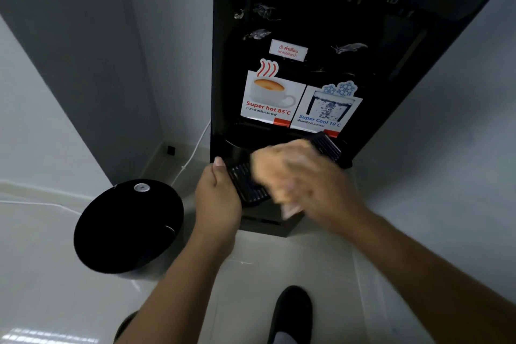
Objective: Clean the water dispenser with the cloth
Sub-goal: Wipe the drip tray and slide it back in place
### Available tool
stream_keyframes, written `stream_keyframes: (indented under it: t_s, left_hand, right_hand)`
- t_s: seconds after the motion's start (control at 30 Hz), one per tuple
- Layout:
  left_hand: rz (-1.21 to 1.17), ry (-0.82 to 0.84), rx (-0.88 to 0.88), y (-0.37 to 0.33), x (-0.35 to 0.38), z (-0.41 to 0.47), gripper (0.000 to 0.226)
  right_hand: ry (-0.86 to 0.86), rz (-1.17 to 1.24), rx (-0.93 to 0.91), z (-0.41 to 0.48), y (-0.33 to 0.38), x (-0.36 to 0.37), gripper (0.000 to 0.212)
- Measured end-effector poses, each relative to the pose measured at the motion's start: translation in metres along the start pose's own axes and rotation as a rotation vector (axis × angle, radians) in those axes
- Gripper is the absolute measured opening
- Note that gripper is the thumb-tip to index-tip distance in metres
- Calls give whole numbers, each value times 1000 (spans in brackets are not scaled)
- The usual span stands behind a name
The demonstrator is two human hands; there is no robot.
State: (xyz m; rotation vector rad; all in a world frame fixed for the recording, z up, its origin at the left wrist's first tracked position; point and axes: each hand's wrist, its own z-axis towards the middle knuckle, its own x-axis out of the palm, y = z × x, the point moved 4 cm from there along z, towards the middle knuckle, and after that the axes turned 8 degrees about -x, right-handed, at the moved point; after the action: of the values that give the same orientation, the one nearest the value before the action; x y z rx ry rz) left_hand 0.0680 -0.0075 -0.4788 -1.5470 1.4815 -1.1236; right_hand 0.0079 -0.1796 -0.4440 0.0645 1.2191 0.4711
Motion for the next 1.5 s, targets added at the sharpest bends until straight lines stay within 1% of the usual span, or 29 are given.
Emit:
stream_keyframes:
  t_s: [0.07,0.1,0.13,0.17,0.2,0.27,0.3,0.33,0.4,0.43,0.47,0.5,0.57,0.6,0.67,0.7,0.77,0.8,0.83,0.9,0.97,1.03,1.07,1.1,1.13,1.2,1.3,1.4,1.5]
  left_hand:
    - [-9,-4,-8,1,-1,1,42]
    - [-15,-4,-17,1,0,2,41]
    - [-17,-1,-26,2,1,4,41]
    - [-16,4,-32,3,3,6,39]
    - [-17,20,-41,2,3,7,37]
    - [-7,58,-46,2,5,5,32]
    - [2,50,-26,1,5,3,34]
    - [10,30,-7,0,4,2,36]
    - [-3,10,-1,-2,3,2,41]
    - [-18,0,-8,-1,3,3,42]
    - [-24,-4,-20,1,3,4,42]
    - [-21,-3,-31,4,3,6,41]
    - [-8,25,-38,5,6,5,33]
    - [6,31,-25,4,6,5,31]
    - [40,-2,31,3,4,4,37]
    - [40,-16,51,0,2,3,40]
    - [24,-21,28,-2,0,2,43]
    - [18,-29,8,-2,0,2,43]
    - [12,-39,-7,-1,2,3,43]
    - [13,-42,-24,3,5,3,40]
    - [7,-1,-24,3,7,3,34]
    - [74,-9,31,2,3,5,39]
    - [107,-25,64,-2,0,5,43]
    - [118,-30,79,-5,-2,4,44]
    - [118,-14,73,-6,-2,3,44]
    - [122,41,30,-8,-3,0,46]
    - [163,93,59,-15,-12,1,38]
    - [325,272,242,-23,-27,-1,36]
    - [715,357,445,-17,-44,-3,74]
  right_hand:
    - [-176,-50,376,-5,-40,-21,45]
    - [-256,-121,471,-3,-40,-20,43]
    - [-300,-161,467,6,-22,-14,39]
    - [-310,-147,365,17,6,-4,32]
    - [-234,-105,206,23,33,10,29]
    - [-16,-40,-108,19,62,22,38]
    - [-20,-41,-177,16,50,14,41]
    - [-35,-7,-123,12,27,1,40]
    - [-177,-130,154,9,-20,-30,30]
    - [-192,-157,318,10,-30,-30,29]
    - [-163,-272,357,13,-20,-22,29]
    - [-96,-271,319,20,2,-1,27]
    - [38,-97,107,22,52,31,34]
    - [52,-13,-10,19,62,33,40]
    - [13,-62,-111,12,28,16,36]
    - [-11,-119,-13,8,-1,0,33]
    - [-146,-195,326,-1,-50,-31,40]
    - [-213,-218,446,-2,-53,-33,44]
    - [-258,-222,480,4,-39,-24,41]
    - [-220,-67,287,22,18,12,27]
    - [-95,34,-8,24,59,33,32]
    - [-114,-68,-124,16,32,18,36]
    - [-153,-126,-66,10,6,4,35]
    - [-208,-140,67,2,-21,-12,35]
    - [-258,-118,210,-5,-44,-25,39]
    - [-297,-122,350,-13,-66,-30,48]
    - [-299,-159,374,-13,-64,-12,44]
    - [-360,-158,395,-12,-72,-8,40]
    - [-335,-178,413,-12,-75,-5,39]
